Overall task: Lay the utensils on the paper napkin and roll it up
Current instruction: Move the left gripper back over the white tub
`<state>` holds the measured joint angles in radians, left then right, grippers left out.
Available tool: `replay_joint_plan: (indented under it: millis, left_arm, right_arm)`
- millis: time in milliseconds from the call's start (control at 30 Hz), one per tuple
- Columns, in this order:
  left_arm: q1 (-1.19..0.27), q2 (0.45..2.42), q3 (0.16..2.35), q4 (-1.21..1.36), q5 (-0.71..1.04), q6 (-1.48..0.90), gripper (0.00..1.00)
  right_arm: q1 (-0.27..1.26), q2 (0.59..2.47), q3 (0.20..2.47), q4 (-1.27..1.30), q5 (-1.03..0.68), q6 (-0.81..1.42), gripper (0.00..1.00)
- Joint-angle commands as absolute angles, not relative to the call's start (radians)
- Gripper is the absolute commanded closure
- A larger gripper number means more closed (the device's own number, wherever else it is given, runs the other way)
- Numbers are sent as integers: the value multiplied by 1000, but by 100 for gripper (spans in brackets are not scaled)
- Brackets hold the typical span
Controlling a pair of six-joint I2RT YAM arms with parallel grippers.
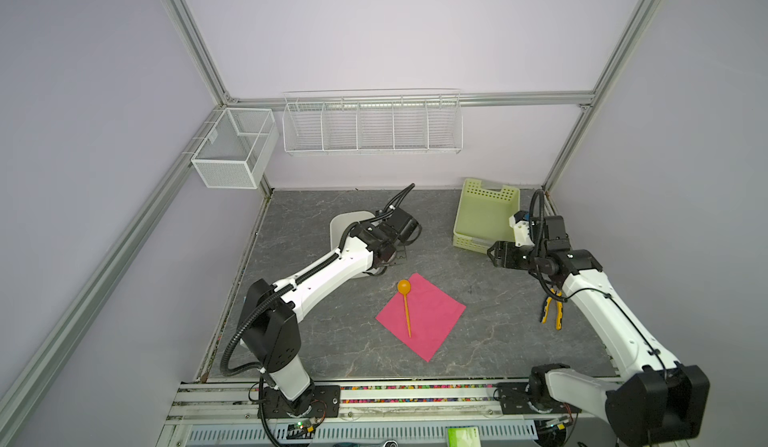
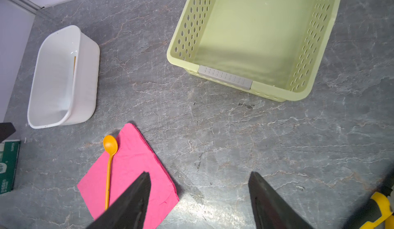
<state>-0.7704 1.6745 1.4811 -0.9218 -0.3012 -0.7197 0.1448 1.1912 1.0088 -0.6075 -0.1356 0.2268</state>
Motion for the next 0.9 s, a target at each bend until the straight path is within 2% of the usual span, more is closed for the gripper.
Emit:
replay_joint_plan:
  millis: [0, 200, 467, 867]
  left_arm:
    - [-709, 1645, 1463, -951, -269, -641, 77]
    - [-586, 1662, 1453, -932, -216, -575, 78]
    - [-446, 1730, 1470, -909, -178, -511, 81]
    - [-382, 1908, 1560, -876, -109, -493, 81]
  right_arm:
    - [188, 1207, 992, -579, -117, 289, 25]
    - [296, 1259, 1030, -597, -38, 329, 25]
    - [330, 1291, 1042, -598, -22, 349, 25]
    - [341, 1310, 1076, -629, -17, 333, 25]
